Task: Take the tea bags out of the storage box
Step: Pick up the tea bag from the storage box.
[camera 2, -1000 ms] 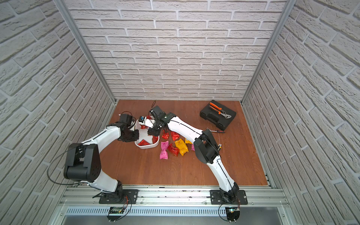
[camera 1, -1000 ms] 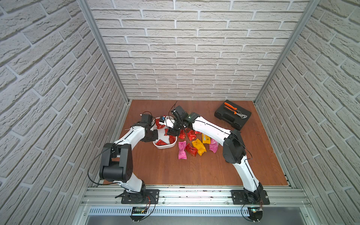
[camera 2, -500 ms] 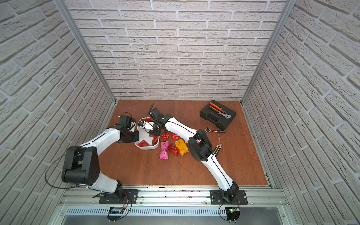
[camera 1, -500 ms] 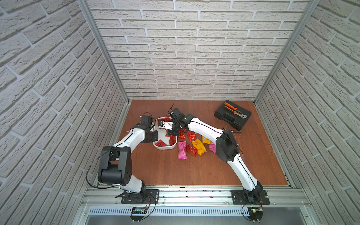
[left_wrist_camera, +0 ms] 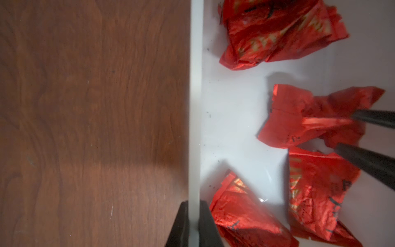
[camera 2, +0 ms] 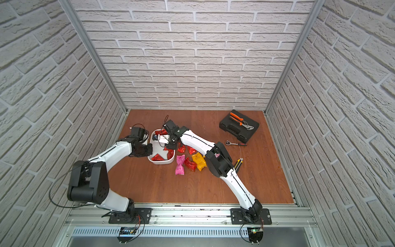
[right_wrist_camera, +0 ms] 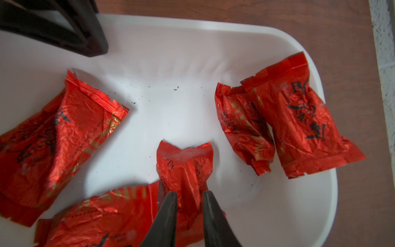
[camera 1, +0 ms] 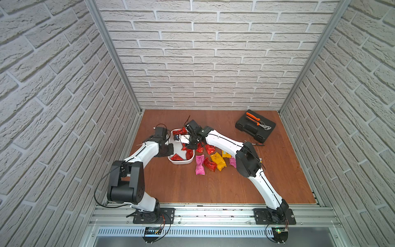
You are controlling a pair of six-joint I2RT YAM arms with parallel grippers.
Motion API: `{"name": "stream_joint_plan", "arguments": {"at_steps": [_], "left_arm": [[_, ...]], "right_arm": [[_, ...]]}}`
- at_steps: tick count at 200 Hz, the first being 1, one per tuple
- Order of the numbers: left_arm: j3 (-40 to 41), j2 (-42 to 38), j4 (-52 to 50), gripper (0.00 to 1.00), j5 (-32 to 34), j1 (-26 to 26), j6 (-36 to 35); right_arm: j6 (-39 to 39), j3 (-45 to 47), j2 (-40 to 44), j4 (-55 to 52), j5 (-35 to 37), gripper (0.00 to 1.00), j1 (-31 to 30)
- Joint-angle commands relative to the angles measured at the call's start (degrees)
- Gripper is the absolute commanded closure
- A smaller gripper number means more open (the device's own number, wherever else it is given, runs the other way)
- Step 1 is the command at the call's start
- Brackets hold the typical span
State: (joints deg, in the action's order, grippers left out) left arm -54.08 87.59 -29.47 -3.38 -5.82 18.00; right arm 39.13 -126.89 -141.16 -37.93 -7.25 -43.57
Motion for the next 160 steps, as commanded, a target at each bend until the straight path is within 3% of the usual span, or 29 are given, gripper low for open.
{"name": "stream_joint_plan", "arguments": {"at_steps": [1,25,55,69,160], "left_arm": [[0.86,-0.93,-0.15,0.91,-0.09,-0.36,0.02],[0.9,-1.15,-0.08,0.91,-0.53,-0.29,-0.06],[0.85,-1.1,-0.14,0.91,-0.5,-0.4,-0.12],[0.69,-0.96,-0.35,0.9,-0.15,-0.31,0.0],[0.64,-1.02,-0.36,0.89,0.08,-0.27,-0.06]], "right_arm": [[-0.74,0.17,-1.04,1.55,-0.07,0.83,-0.67],[-1.38,0.24,-0.66,1.28,-0.02,0.88,-0.77],[-1.95,0.55,0.79,3.14,2.0,0.59,-0.74],[-1.01,0.68,0.41,3.44,4.39,0.54,-0.65],[-2.79,0.68,-2.15,2.16,2.5,0.71,-0.31]]}}
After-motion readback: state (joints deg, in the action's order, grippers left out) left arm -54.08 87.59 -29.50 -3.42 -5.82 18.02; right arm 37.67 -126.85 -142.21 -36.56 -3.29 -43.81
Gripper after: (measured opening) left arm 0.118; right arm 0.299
